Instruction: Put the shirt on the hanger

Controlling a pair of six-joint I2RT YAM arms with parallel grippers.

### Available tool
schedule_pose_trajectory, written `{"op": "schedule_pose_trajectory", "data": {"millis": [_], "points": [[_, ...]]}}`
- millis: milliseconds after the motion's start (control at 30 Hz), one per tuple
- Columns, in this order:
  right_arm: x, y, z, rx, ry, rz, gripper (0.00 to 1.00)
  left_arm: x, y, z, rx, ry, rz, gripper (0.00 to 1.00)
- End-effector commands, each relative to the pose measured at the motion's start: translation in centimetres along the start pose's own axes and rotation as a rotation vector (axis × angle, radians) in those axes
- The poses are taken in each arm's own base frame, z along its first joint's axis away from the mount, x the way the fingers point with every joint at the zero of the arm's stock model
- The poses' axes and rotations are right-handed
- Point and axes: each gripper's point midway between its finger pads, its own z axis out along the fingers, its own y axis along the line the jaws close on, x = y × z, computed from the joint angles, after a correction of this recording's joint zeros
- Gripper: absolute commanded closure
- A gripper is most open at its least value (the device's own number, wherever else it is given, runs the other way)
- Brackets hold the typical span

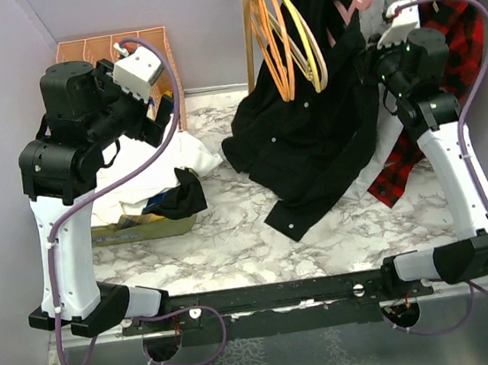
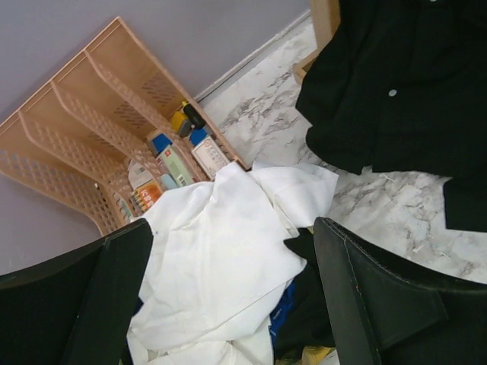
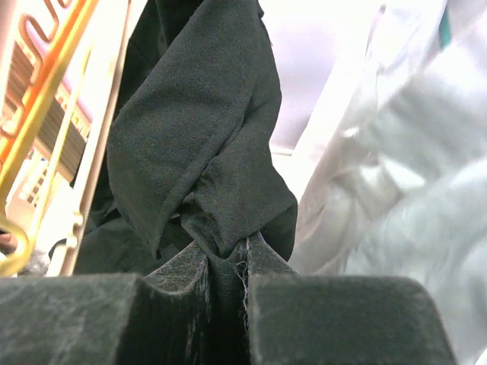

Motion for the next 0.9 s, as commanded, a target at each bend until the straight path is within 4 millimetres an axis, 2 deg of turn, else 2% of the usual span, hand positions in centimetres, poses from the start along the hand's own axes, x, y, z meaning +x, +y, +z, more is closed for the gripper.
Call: {"op": "schedule_pose_trajectory", "data": {"millis": [0, 133, 367, 567, 733, 867], "points": [[-6.7, -0.1, 1.1, -0.014, -0.159, -0.066, 0.99, -1.5, 4.7, -1.8, -0.276, -0.043, -0.075, 0.10], [-8.8, -0.4, 2.2, -0.020, -0.188, -0.078, 0.99, -1.6, 6.9, -2.5, -0.410, -0.053, -0.140, 0.07], [-10.3, -2.5, 4.4, 0.008, -0.194, -0.070, 0.99, -1.9, 8.1, -3.3, -0.471, -0.085, -0.210, 0.03], [-9.0, -4.7, 6.3, 0.009, -0.141, 0.004, 0.99, -1.4, 10.2, -4.3, -0.599, -0.086, -0.253, 0.03], [-7.0, -6.1, 7.1, 0.023, -0.075, 0.044, 0.99, -1.0, 10.4, -4.5, -0.609, -0.079, -0.256, 0.03], [-6.7, -6.7, 6.9, 0.018, -0.061, 0.062, 0.99, -1.0, 10.5, -4.3, -0.602, -0.079, -0.257, 0.03]]}}
